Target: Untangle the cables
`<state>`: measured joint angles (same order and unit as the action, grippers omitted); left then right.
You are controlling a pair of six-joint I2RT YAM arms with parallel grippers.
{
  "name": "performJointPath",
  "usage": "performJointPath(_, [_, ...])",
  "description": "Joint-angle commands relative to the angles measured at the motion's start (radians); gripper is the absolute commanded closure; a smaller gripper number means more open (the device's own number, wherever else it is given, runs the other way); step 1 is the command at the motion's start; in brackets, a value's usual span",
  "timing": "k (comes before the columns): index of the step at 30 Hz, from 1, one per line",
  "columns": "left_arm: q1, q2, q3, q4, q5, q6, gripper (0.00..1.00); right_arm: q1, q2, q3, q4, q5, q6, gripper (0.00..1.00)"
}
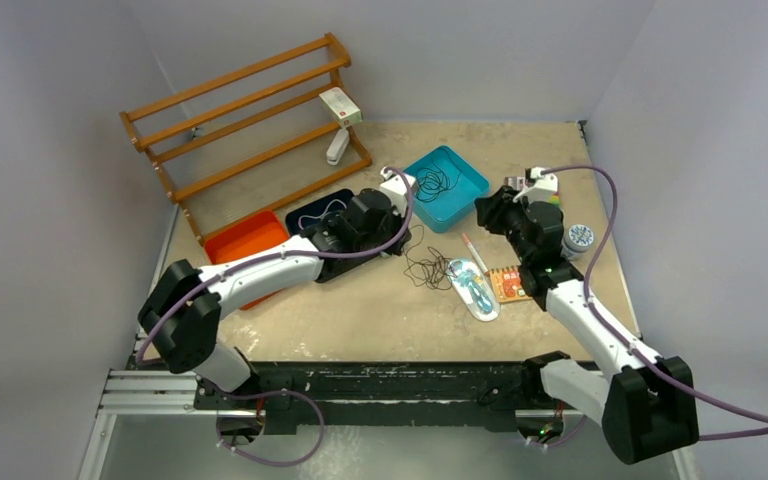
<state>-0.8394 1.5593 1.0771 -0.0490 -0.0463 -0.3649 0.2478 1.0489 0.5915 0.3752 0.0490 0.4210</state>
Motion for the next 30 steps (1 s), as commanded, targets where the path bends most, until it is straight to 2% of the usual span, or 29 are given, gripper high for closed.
performJointPath(1, [-0.012, -0.069, 0.088, -0.070, -0.024, 0.047, 1.00, -0.001, -0.047, -0.026, 0.069, 0.073, 0.059, 0.56])
performJointPath(4, [-0.015, -0.084, 0.124, -0.114, -0.017, 0.058, 1.00, -0.001, -0.075, -0.051, 0.092, 0.081, 0.080, 0.53])
performJointPath(8, [-0.016, -0.107, 0.161, -0.162, -0.025, 0.067, 1.00, -0.001, -0.096, -0.072, 0.098, 0.090, 0.093, 0.44])
performJointPath(12, [-0.017, -0.129, 0.202, -0.210, -0.050, 0.087, 1.00, -0.001, -0.115, -0.065, 0.078, 0.048, 0.071, 0.40])
performJointPath(22, [-0.015, -0.166, 0.272, -0.261, -0.089, 0.140, 1.00, -0.001, -0.199, -0.114, 0.204, -0.182, -0.089, 0.33])
performJointPath(26, [-0.015, -0.169, 0.292, -0.274, -0.113, 0.157, 1.00, 0.000, -0.198, -0.107, 0.253, -0.302, -0.132, 0.32])
performJointPath(30, [-0.015, -0.169, 0.299, -0.273, -0.121, 0.162, 1.00, 0.027, -0.195, -0.107, 0.277, -0.355, -0.155, 0.32])
